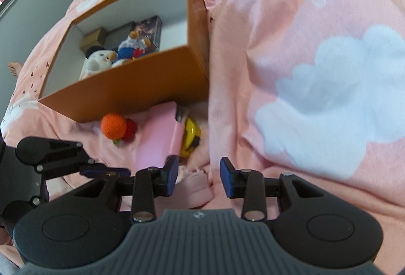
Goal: Organize objects
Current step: 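Withdraw both tools and grasp the pink backpack with the left tool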
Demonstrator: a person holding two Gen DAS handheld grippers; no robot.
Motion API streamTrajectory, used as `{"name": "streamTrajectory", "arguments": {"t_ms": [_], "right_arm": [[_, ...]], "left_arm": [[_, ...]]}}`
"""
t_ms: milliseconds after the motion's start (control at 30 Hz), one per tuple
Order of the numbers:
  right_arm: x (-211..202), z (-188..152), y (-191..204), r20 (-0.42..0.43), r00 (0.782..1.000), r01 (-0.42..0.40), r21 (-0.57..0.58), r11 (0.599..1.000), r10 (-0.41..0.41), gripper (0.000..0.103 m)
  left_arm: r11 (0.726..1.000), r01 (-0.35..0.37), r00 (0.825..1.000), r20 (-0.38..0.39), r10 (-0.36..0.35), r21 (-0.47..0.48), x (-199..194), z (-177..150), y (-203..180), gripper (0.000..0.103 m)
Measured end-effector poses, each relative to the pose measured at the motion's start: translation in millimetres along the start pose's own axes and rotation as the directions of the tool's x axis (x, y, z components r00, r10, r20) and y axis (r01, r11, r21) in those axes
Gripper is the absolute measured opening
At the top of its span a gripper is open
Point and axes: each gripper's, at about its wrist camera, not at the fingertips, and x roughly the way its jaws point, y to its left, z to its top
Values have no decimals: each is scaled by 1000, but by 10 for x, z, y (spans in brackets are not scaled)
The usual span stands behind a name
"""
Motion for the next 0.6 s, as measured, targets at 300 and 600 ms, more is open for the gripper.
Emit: {"name": "streamTrajectory", "arguments": {"t_ms": [300,600], "right_arm": [[71,-36,-51,-24,1000,-2,3,1000,2,39],[-149,141,28,48,998,-27,-22,999,28,39]], "left_arm": [[995,92,996,17,-91,-40,133,33,-47,33],[991,-14,993,111,29,-132,-454,-59,-176,22]]}}
